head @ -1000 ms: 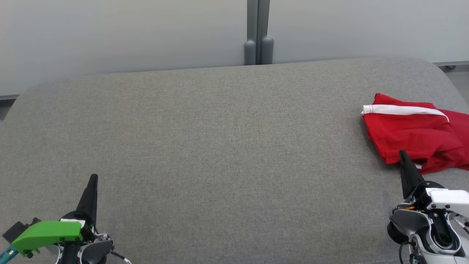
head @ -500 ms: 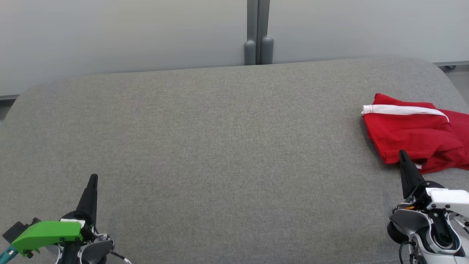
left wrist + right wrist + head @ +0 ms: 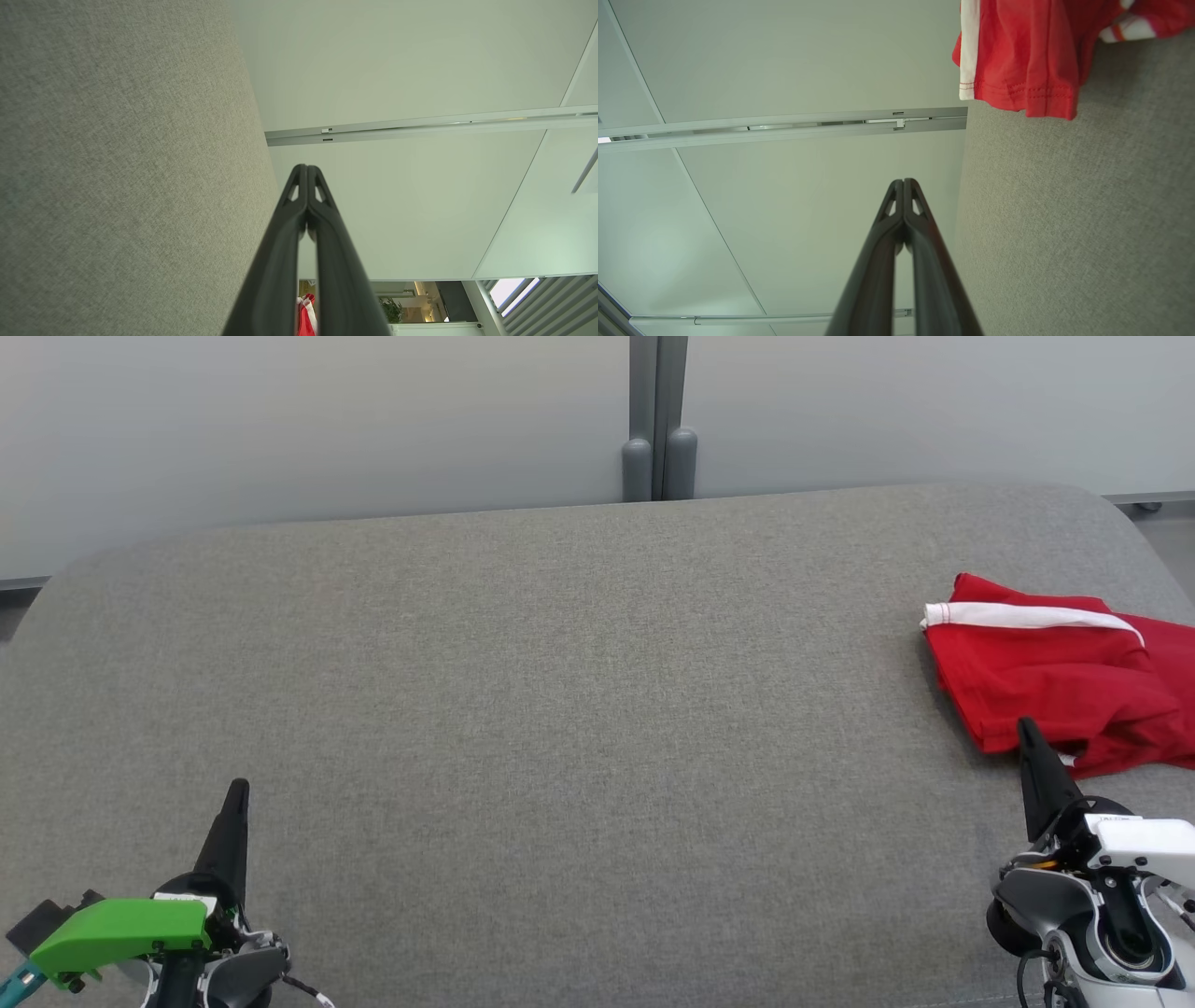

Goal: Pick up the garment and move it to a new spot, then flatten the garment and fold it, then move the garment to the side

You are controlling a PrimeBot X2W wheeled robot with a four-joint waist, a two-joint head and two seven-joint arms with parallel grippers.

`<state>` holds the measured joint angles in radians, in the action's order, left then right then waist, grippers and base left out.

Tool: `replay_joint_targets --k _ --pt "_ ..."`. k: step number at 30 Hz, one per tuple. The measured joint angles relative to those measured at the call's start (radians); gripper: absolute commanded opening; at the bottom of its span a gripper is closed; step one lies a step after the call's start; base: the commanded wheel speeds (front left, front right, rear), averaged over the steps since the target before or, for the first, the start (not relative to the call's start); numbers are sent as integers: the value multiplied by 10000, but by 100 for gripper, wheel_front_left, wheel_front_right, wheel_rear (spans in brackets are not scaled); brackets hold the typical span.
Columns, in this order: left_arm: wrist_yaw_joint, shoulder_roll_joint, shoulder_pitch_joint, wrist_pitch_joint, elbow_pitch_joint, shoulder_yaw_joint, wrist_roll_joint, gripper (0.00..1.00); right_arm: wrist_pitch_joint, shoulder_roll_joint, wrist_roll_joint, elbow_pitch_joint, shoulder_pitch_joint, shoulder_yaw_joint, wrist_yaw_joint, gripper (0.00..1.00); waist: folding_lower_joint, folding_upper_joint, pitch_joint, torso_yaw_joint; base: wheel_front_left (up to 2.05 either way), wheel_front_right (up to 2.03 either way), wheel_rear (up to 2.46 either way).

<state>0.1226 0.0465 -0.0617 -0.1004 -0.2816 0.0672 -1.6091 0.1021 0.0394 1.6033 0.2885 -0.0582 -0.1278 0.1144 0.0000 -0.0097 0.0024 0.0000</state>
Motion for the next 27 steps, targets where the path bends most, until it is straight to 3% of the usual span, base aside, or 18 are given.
replay_joint_targets --k 27 --pt "0 -2 0 -2 6 6 0 0 2 0 0 -12 -1 -4 0 0 0 0 3 0 0 0 0"
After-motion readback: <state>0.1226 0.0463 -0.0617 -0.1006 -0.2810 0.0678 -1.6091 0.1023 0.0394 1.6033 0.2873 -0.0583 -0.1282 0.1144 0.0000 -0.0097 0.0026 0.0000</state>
